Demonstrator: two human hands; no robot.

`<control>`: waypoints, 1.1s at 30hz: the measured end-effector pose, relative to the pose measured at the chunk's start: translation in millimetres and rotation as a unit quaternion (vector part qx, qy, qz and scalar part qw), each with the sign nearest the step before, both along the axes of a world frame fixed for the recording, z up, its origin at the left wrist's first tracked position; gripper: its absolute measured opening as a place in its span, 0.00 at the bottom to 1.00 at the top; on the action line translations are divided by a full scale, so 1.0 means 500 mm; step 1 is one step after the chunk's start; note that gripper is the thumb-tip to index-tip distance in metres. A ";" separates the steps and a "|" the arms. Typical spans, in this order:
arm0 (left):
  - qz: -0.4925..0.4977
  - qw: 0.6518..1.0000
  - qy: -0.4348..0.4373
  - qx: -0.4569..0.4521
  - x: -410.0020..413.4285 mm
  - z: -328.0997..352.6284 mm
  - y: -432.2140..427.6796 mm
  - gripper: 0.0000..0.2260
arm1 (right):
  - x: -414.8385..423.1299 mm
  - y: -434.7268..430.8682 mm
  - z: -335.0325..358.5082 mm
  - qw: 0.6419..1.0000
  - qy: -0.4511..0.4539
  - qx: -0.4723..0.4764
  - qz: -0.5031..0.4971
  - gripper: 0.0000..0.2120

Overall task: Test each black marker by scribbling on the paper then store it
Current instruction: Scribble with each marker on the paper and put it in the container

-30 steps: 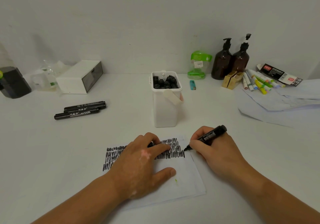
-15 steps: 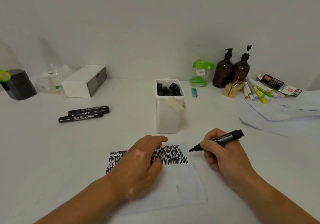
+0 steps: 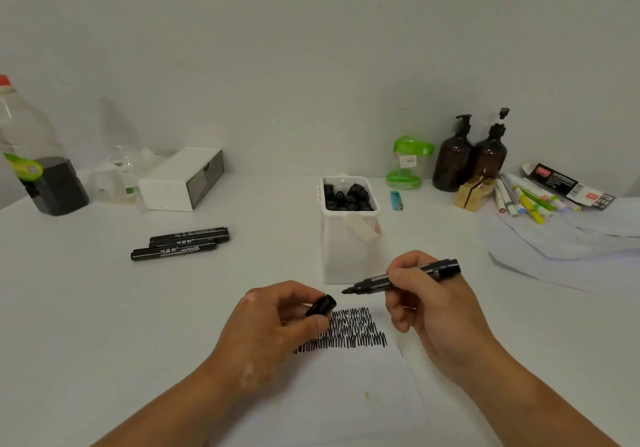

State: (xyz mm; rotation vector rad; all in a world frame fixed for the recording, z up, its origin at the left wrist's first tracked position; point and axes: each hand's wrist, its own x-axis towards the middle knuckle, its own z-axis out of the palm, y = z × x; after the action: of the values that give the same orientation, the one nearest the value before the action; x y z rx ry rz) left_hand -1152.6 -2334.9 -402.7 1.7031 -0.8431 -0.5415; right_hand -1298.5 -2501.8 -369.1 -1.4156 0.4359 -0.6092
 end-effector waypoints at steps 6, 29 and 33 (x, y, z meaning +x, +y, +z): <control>-0.032 0.999 -0.007 -0.012 0.003 -0.007 0.001 0.12 | -0.016 0.009 -0.028 1.000 0.006 0.001 0.011 0.03; -0.123 0.959 0.187 -0.175 -0.025 -0.016 -0.006 0.13 | -0.028 0.060 -0.008 0.995 0.018 -0.082 0.054 0.09; -0.112 0.963 0.177 -0.172 -0.028 -0.011 -0.004 0.13 | -0.028 0.065 -0.006 0.994 0.011 -0.100 0.051 0.08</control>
State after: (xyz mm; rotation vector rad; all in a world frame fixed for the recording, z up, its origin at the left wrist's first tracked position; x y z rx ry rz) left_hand -1166.6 -2337.1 -408.2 1.1572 -0.8167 -0.7789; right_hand -1312.4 -2469.5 -372.4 -1.6258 0.3244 -0.5651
